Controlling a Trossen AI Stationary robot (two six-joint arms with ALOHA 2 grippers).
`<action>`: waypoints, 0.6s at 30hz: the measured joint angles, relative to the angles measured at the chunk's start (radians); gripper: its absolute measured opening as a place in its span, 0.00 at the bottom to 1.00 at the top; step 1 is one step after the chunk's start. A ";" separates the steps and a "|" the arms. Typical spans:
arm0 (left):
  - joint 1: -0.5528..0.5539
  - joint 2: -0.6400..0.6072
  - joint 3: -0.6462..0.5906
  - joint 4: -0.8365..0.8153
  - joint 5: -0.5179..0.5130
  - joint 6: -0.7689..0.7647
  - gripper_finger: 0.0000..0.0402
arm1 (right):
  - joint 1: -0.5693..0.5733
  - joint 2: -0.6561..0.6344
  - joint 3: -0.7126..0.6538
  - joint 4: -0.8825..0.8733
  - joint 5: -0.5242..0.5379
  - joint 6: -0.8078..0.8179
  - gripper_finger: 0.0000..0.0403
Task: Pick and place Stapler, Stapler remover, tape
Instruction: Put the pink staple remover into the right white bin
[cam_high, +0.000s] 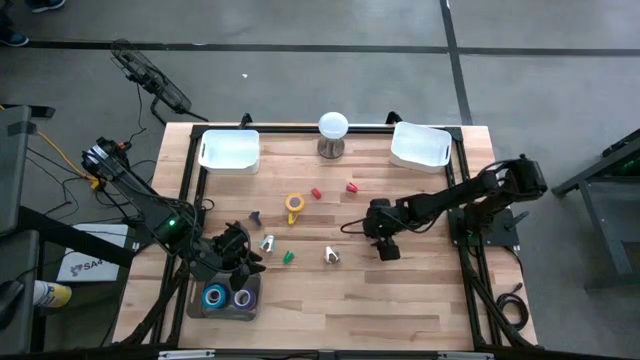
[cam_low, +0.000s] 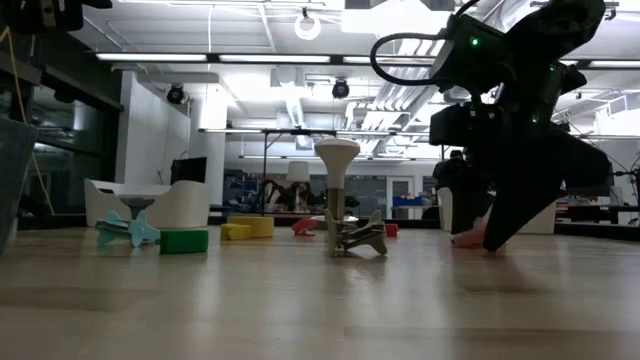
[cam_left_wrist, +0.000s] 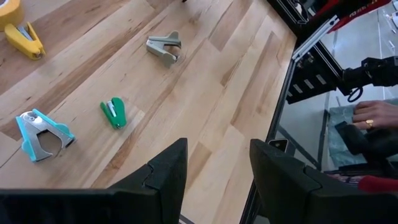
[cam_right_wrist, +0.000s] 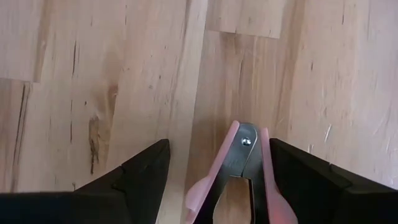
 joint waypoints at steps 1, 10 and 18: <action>0.000 0.000 0.000 0.000 0.003 0.000 0.42 | 0.000 0.000 0.000 -0.005 0.003 0.011 0.65; 0.000 0.000 0.000 0.000 0.018 0.000 0.42 | 0.000 -0.002 0.001 -0.048 0.017 0.041 0.50; 0.000 0.000 0.000 -0.001 0.017 -0.001 0.42 | 0.000 -0.002 0.000 -0.050 0.017 0.041 0.34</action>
